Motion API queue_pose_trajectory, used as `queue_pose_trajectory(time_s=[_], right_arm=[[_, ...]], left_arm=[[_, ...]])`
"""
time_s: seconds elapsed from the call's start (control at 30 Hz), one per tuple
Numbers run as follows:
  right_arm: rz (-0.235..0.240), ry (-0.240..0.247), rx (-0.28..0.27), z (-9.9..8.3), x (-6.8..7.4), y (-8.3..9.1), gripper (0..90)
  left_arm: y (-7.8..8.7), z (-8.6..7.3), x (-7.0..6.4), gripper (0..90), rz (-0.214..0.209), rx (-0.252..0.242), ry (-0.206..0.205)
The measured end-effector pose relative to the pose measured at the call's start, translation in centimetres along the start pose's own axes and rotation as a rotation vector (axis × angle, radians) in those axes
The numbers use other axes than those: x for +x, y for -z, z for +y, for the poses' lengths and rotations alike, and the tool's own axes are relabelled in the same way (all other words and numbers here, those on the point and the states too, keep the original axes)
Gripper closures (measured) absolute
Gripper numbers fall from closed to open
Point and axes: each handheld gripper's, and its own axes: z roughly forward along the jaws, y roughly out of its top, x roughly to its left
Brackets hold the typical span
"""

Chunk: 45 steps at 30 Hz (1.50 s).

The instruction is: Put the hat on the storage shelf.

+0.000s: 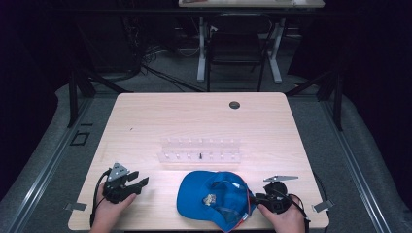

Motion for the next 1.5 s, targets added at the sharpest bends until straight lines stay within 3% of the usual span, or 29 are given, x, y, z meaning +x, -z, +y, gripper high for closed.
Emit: queue_pose_trajectory(time_s=[0.23,0.43,0.73,1.1,1.27,1.5], right_arm=[[-0.025,0.007,0.019,0.0,0.4,-0.4,67.6],[-0.051,0.043,0.043,0.1,0.9,-0.7,76.2],[-0.023,0.028,0.044,0.1,0.8,-1.0,88.0],[0.033,-0.024,0.013,0.6,-0.5,-0.2,89.0],[0.032,-0.002,0.051,1.1,-0.5,-0.1,89.1],[0.008,0.036,0.056,2.2,-0.7,0.6,88.8]], left_arm=[[-0.1,0.0,-0.1,50.3,-0.003,0.012,-0.004],[-0.1,0.0,-0.1,50.7,0.0,0.015,-0.007],[-0.2,0.0,-0.1,52.0,0.002,0.013,-0.004],[-0.1,0.0,0.0,52.3,0.005,0.014,-0.007],[-0.2,0.0,-0.1,52.5,0.007,0.012,-0.009],[-0.2,-0.1,-0.2,52.6,0.009,0.012,-0.01]])
